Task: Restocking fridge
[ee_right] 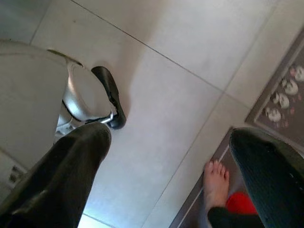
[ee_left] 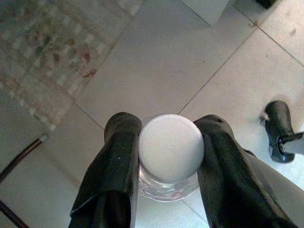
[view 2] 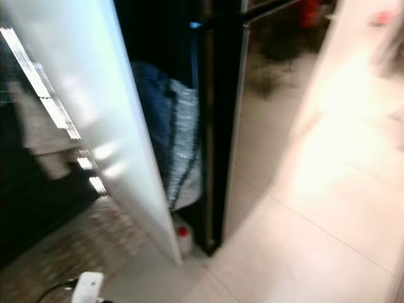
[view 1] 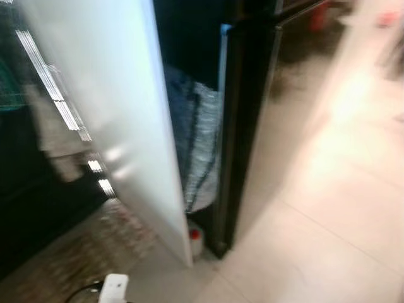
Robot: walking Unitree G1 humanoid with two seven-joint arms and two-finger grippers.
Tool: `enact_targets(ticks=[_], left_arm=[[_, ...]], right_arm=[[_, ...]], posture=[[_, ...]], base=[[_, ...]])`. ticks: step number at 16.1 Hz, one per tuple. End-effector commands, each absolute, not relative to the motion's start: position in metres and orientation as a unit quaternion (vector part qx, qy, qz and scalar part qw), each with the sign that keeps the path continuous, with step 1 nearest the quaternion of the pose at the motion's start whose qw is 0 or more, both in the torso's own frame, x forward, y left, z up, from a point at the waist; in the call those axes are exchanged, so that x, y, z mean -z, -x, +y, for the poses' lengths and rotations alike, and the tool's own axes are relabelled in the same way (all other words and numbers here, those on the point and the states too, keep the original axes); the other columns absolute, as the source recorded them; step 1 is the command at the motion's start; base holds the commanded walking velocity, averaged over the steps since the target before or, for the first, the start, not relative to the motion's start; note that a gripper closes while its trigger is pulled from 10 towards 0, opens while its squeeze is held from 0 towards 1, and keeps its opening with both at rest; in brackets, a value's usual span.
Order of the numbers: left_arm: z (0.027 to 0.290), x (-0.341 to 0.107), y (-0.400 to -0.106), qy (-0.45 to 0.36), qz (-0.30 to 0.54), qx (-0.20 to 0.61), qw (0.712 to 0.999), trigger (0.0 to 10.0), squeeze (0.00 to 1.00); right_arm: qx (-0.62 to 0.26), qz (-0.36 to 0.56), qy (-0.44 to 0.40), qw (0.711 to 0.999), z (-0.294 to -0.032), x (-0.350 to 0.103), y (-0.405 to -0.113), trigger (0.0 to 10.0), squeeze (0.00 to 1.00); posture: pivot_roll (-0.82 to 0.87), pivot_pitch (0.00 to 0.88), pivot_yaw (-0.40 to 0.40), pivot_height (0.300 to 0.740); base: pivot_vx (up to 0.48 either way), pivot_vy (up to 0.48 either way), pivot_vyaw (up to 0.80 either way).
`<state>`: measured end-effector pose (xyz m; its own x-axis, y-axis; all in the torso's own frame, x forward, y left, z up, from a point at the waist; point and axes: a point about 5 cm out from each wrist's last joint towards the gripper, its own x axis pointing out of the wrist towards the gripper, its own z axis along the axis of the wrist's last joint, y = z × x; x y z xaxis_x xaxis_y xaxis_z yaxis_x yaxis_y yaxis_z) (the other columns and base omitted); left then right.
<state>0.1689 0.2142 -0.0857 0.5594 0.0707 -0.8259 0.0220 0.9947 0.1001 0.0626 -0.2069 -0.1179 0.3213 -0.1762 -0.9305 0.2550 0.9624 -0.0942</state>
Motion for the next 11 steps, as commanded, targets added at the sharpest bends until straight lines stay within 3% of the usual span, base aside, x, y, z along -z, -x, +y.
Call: enact_targets(ticks=[1,7,11], left_arm=[[0.2143,0.0864,-0.1674,-0.055,0.473,-0.011,0.879,10.0,0.00],[0.2149,0.0863,-0.1674,-0.057,0.474,-0.009,0.879,10.0,0.00],[0.2145,0.0865,-0.1673,-0.057,0.475,-0.008,0.878,10.0,0.00]], right_arm=[[0.124,0.570,-0.047,0.811,-0.1993,0.1192,-0.0626,10.0,0.00],[0.126,0.569,-0.049,0.811,-0.1986,0.1193,-0.0626,10.0,0.00],[0.139,0.558,-0.055,0.817,-0.1996,0.1185,-0.0636,10.0,0.00]], posture=[[-0.04,0.000,0.080,0.740],[-0.05,0.000,0.084,0.740],[-0.05,0.000,0.081,0.740]], base=[[0.000,0.000,-0.77],[0.000,0.000,-0.77],[0.000,0.000,0.00]])
